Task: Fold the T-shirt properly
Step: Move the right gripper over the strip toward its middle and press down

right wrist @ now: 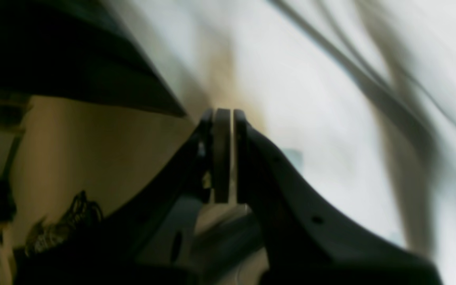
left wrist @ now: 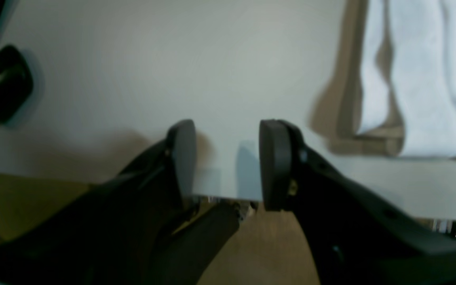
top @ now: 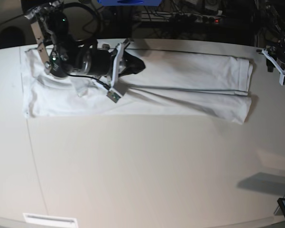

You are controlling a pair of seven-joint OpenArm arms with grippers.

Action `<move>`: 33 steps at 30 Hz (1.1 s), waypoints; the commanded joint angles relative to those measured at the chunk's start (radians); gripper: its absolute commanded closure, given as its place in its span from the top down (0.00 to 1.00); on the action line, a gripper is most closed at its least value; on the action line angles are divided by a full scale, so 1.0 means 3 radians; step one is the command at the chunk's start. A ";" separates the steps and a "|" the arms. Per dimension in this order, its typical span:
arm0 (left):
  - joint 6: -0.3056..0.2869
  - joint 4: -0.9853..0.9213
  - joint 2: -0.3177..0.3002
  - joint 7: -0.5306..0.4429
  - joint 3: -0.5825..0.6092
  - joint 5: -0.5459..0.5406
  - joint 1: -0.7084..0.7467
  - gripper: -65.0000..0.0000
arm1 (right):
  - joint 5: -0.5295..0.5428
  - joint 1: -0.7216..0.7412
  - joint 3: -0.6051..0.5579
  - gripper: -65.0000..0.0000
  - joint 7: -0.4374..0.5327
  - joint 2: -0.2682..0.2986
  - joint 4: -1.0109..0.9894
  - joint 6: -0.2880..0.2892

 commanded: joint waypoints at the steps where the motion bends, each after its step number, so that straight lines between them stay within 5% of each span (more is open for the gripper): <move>1: 0.0009 0.0090 -0.0063 -0.0059 -0.0023 -0.0013 0.0004 0.40 | 0.0027 0.0082 -0.0040 0.02 0.0081 -0.0039 0.0054 0.0002; 7: 0.0009 0.0121 -0.0027 -0.0044 -0.0023 0.0008 0.0014 0.40 | -0.0229 0.0435 -0.0332 0.05 0.0065 -0.0377 -0.0161 -0.0622; 16: 0.0009 0.0121 -0.0027 -0.0049 -0.0023 -0.0003 0.0014 0.40 | -0.0249 0.0982 -0.0408 0.42 0.0086 -0.0586 -0.0918 -0.0653; 22: 0.0009 0.0218 -0.0027 -0.0146 -0.0008 -0.0013 -0.0022 0.39 | -0.0249 0.1074 -0.0383 0.43 0.0091 -0.0377 -0.0923 -0.0663; 27: 0.0009 0.0418 0.0070 -0.0923 0.0008 -0.0018 -0.0175 0.39 | -0.0249 0.0860 -0.0025 0.43 0.0091 -0.0264 -0.0361 -0.0663; 33: 0.0009 0.0198 -0.0078 -0.0954 0.0448 0.0090 -0.0723 0.39 | -0.0249 0.0588 0.0441 0.43 0.0091 -0.0249 -0.0125 -0.0653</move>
